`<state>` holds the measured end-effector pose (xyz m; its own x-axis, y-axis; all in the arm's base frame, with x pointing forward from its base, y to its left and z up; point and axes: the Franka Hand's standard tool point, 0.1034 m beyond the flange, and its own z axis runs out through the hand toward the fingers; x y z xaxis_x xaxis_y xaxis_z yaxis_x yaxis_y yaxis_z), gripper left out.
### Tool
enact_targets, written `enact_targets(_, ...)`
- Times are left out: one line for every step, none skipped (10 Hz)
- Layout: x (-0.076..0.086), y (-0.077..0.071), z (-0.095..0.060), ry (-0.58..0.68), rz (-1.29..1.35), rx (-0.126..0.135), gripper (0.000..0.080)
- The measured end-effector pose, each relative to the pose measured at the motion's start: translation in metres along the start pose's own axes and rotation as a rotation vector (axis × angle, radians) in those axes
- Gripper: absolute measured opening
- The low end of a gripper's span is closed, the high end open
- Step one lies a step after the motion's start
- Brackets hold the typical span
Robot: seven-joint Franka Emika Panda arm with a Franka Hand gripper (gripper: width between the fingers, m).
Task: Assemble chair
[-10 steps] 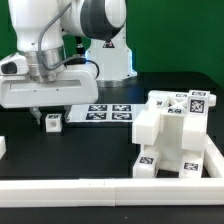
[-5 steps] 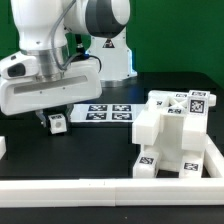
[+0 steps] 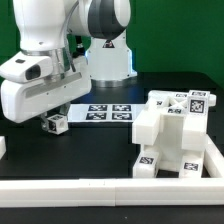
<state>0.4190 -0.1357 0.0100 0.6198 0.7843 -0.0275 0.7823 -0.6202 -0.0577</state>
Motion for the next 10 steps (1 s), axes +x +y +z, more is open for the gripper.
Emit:
enact_targets(0.0,0.0,0.0,-0.004,-0.046,-0.002,0.0281)
enact_targets(0.002,-0.002,0.001,-0.003,-0.124,-0.005,0.0281)
enact_targets(0.003,-0.003,0.002,-0.007,-0.247,-0.002,0.0281)
enact_targets(0.006,-0.003,0.001,-0.016,-0.378,-0.001,0.0281)
enact_targets(0.01,-0.003,0.001,-0.033,-0.543,0.0,0.0281)
enact_targets(0.011,-0.003,0.001,-0.05,-0.627,0.001,0.0281)
enact_targets(0.008,-0.002,0.002,-0.056,-0.671,0.003,0.0281)
enact_targets(0.006,-0.001,0.002,-0.065,-0.738,0.005,0.0281)
enact_targets(0.004,-0.001,0.002,-0.075,-0.8,0.007,0.0281)
enact_targets(0.003,0.0,0.002,-0.081,-0.835,0.008,0.0281)
